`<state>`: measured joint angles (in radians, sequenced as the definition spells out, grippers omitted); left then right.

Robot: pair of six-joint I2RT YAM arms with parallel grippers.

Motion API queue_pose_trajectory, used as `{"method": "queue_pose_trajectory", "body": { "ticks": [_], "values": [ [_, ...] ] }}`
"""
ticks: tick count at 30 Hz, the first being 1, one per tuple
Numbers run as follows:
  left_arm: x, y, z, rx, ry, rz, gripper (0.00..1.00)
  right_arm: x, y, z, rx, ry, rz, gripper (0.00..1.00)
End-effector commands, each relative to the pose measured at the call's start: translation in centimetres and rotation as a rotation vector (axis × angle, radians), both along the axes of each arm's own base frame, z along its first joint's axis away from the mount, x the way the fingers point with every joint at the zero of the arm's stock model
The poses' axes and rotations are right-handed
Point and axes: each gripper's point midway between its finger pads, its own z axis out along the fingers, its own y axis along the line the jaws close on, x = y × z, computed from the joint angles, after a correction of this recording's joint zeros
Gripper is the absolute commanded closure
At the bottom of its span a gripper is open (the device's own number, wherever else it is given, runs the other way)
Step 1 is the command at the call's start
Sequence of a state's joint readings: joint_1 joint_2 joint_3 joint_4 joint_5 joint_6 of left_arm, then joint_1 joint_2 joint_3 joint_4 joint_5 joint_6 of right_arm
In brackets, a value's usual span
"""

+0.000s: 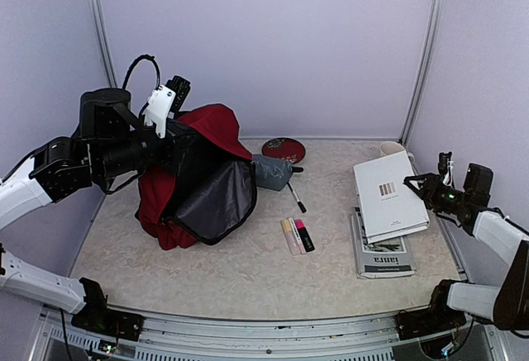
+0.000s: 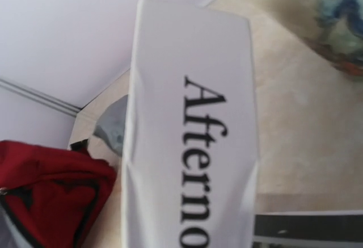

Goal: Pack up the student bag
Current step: Pick up the book, then place the book in the largest pocket of the bag.

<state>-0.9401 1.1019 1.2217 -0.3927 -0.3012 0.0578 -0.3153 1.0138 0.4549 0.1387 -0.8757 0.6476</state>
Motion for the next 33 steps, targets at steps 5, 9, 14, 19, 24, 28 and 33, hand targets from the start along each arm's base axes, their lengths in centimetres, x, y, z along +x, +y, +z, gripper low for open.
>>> {"method": "queue_pose_trajectory", "body": {
  "ticks": [5,9,14,19,24,28,33],
  "values": [
    [-0.4,0.3,1.4,-0.036,-0.049,-0.005,1.00,-1.7,1.3,0.3,-0.074,0.090,0.025,0.83],
    [-0.4,0.6,1.6,-0.032,-0.057,0.004,1.00,-1.8,3.2,4.6,-0.171,0.004,0.046,0.83],
    [-0.1,0.8,1.9,-0.024,-0.072,0.023,1.00,-3.3,9.3,12.2,-0.160,-0.229,0.243,0.91],
    [0.6,0.9,1.8,-0.013,-0.076,0.062,1.00,-6.2,17.7,15.9,-0.087,-0.353,0.497,0.94],
    [1.1,-0.2,1.5,-0.015,-0.065,0.050,1.00,-9.6,26.6,17.0,-0.072,-0.466,0.728,0.94],
    [1.3,-0.7,1.8,-0.023,-0.058,0.043,1.00,-10.5,32.3,17.9,-0.147,-0.568,0.828,0.95],
    [0.6,-0.3,3.1,-0.057,-0.073,0.028,1.00,-8.6,37.4,18.9,-0.369,-0.706,0.834,0.95]
  ]
}}
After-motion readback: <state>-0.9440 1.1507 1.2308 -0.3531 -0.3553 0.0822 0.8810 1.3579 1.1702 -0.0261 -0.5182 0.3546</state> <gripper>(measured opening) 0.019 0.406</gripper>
